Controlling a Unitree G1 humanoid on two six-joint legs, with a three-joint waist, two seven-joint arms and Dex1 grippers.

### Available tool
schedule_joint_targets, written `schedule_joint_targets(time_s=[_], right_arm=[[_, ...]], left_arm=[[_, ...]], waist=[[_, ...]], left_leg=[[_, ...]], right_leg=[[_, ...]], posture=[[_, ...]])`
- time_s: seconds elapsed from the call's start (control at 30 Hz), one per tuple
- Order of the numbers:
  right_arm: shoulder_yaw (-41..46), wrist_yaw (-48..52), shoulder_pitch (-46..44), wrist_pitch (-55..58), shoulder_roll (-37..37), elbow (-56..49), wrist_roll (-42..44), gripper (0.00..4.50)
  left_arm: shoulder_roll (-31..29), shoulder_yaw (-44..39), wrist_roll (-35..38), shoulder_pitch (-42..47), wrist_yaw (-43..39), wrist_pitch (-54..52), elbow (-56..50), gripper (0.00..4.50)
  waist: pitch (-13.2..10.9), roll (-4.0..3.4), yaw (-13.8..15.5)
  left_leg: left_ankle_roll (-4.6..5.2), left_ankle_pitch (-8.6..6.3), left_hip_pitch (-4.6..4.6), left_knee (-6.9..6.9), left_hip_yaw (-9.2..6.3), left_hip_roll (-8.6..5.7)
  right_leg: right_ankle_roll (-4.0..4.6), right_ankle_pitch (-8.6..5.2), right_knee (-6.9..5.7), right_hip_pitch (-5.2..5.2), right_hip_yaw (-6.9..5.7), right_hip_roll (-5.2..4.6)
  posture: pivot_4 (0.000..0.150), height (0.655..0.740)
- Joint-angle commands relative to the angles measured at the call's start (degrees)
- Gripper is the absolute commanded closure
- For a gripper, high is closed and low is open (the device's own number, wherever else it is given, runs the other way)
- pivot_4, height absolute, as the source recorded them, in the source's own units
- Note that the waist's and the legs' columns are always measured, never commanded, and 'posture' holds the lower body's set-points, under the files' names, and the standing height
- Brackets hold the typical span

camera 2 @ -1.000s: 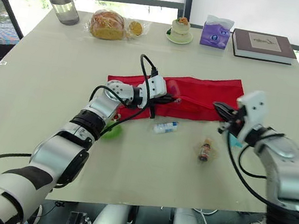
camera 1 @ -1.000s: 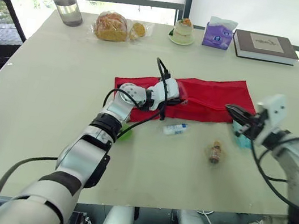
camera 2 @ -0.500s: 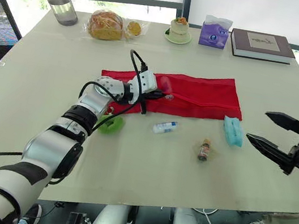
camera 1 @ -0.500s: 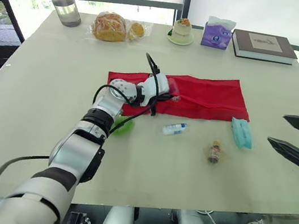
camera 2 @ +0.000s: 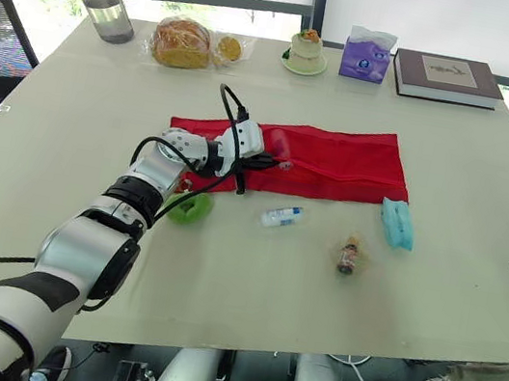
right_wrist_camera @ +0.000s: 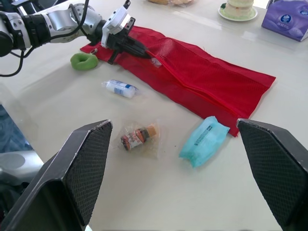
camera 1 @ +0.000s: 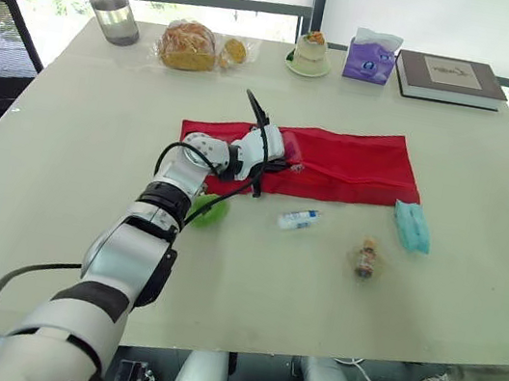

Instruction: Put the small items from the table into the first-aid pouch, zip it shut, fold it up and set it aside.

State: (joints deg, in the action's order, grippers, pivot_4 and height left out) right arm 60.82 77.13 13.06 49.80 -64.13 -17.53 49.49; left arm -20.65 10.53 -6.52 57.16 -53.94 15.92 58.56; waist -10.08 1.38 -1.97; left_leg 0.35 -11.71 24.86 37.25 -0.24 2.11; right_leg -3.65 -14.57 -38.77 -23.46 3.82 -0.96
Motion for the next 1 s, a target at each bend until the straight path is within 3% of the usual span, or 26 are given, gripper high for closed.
schedule_joint_targets(time_s=[0.03, 0.27, 0.4, 0.6, 0.77, 1.0], right_arm=[[0.3, -1.4, 0.0, 0.4, -0.5, -2.6, 0.1, 0.11], [-10.7, -7.0, -4.0, -0.8, 1.7, -9.2, 2.7, 0.11], [-22.4, -9.0, -10.1, -4.9, 1.7, -10.2, 0.5, 0.11], [-47.8, -12.4, -26.2, -17.0, 7.7, -6.1, -13.2, 0.11], [-62.6, -11.2, -35.6, -25.8, 13.5, -0.1, -24.2, 0.11], [-76.3, -10.2, -46.5, -33.9, 22.8, 12.0, -36.1, 0.11]], left_arm=[[0.0, -0.9, 0.7, 1.4, -0.1, 1.1, -0.6, 4.50], [0.8, -0.6, 0.5, 0.7, 0.1, 1.1, -1.2, 4.50], [1.0, -0.5, 0.4, 1.2, 0.0, 0.7, -0.9, 4.50], [1.4, -0.2, 0.3, 1.3, -0.6, 0.4, -1.6, 4.50], [2.2, -0.1, 0.4, 1.2, -0.8, 0.1, -2.2, 4.50], [3.0, 0.3, 0.0, 0.9, -0.3, 0.1, -2.8, 4.50]], waist=[[0.0, 0.00, 0.0], [0.0, 0.01, 0.0], [0.0, 0.01, 0.1], [0.0, 0.02, -0.1], [0.0, 0.03, 0.1], [0.0, 0.01, 0.2]], left_leg=[[0.00, 0.00, 0.00, 0.00, 0.00, 0.00], [0.00, 0.00, 0.01, 0.01, -0.01, 0.00], [0.00, 0.00, 0.01, 0.03, -0.01, 0.00], [0.00, 0.00, -0.03, 0.07, -0.01, 0.01], [0.00, 0.00, 0.12, 0.06, -0.01, 0.00], [0.00, 0.01, 0.07, 0.10, -0.04, 0.00]], right_leg=[[0.00, 0.00, 0.00, 0.00, 0.00, 0.00], [0.00, 0.00, 0.00, 0.00, 0.00, 0.00], [0.02, 0.01, 0.00, 0.00, 0.00, 0.00], [0.00, 0.00, -0.01, 0.02, 0.00, 0.02], [0.14, 0.08, -0.02, -0.10, -0.03, 0.00], [0.15, 0.09, -0.10, -0.08, -0.06, 0.02]], posture=[[0.150, 0.7400], [0.150, 0.7400], [0.150, 0.7400], [0.150, 0.7400], [0.150, 0.7400], [0.150, 0.7400]])
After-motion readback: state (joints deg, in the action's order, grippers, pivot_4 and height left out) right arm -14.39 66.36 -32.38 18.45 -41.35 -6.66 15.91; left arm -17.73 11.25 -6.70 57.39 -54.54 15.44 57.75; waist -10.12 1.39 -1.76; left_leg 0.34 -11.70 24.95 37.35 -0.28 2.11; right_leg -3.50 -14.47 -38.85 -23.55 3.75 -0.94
